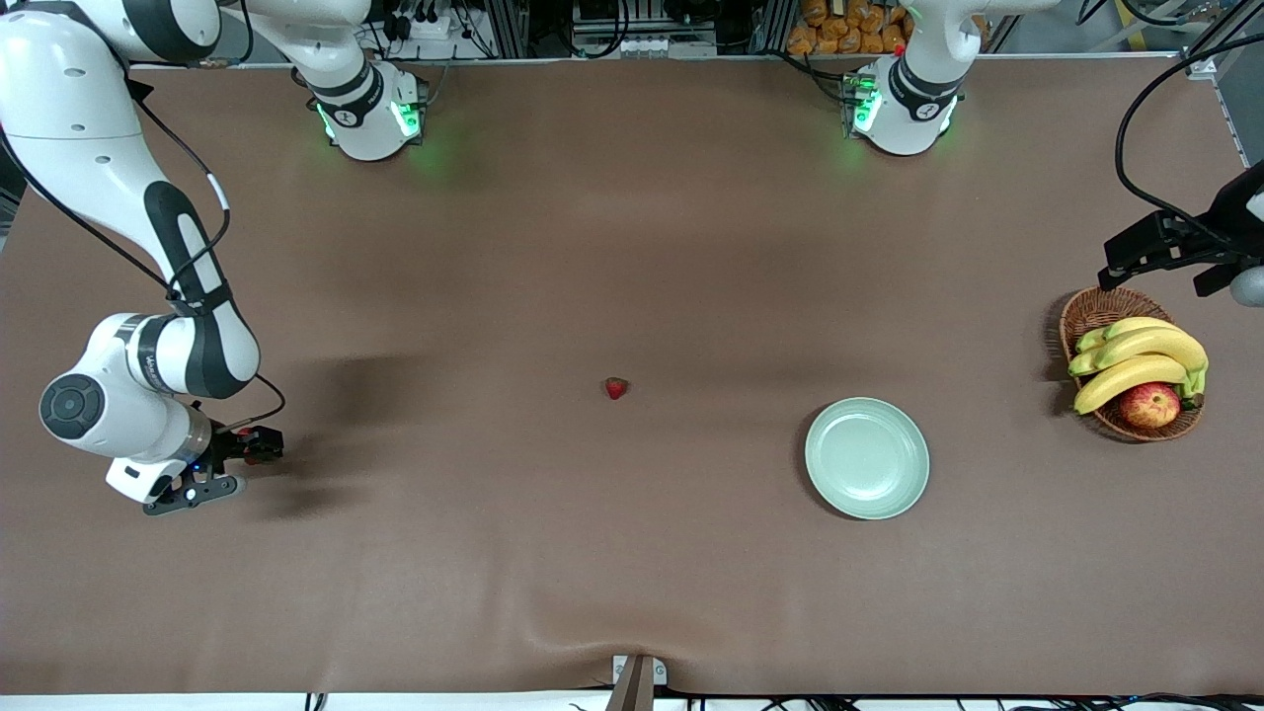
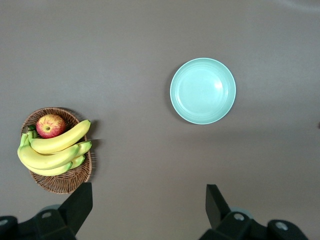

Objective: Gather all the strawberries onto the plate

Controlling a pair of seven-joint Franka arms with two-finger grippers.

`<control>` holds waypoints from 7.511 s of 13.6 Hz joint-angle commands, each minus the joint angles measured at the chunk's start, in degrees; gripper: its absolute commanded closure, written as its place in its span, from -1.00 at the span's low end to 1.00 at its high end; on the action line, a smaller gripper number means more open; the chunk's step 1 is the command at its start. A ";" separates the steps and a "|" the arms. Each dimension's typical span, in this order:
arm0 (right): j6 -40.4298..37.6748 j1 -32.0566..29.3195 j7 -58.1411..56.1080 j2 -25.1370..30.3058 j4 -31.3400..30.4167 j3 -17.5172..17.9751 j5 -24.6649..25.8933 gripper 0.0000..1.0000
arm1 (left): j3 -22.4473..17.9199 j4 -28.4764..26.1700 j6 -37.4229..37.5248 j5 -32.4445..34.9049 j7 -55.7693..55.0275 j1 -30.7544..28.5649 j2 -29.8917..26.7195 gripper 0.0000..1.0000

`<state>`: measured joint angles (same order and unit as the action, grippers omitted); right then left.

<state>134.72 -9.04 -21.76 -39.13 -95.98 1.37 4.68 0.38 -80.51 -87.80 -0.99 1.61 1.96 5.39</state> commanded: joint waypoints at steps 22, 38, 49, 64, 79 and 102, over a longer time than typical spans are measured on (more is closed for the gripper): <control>3.62 -1.95 -11.73 -1.65 -0.17 1.01 0.86 -0.44 | 0.24 0.27 -0.62 -0.76 -0.47 0.32 0.41 -1.00; 2.22 -2.74 -14.54 -1.74 -0.44 1.01 0.59 -0.34 | 0.68 0.27 -0.62 -0.76 -2.23 1.29 1.55 -1.00; 1.43 -2.65 -14.63 -1.47 -0.96 1.09 0.59 0.38 | 1.91 0.53 -13.33 -0.41 -29.34 23.41 17.61 -1.00; -15.35 7.80 5.13 4.94 0.71 4.08 -12.50 0.68 | -12.58 6.07 -54.14 2.31 -41.95 52.69 49.97 -1.00; -16.68 16.94 18.49 5.65 0.09 4.26 -17.50 0.72 | -13.30 5.63 -54.58 3.54 -51.00 56.92 51.12 1.00; 8.28 42.44 47.95 -1.65 0.79 4.08 -33.68 0.07 | -10.05 -4.11 -38.20 0.73 -55.05 20.62 38.38 1.00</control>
<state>143.01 33.52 25.29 -40.30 -95.75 5.99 -27.85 -10.21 -80.73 -121.33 0.68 -52.91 22.65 44.32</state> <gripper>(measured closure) 0.630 0.683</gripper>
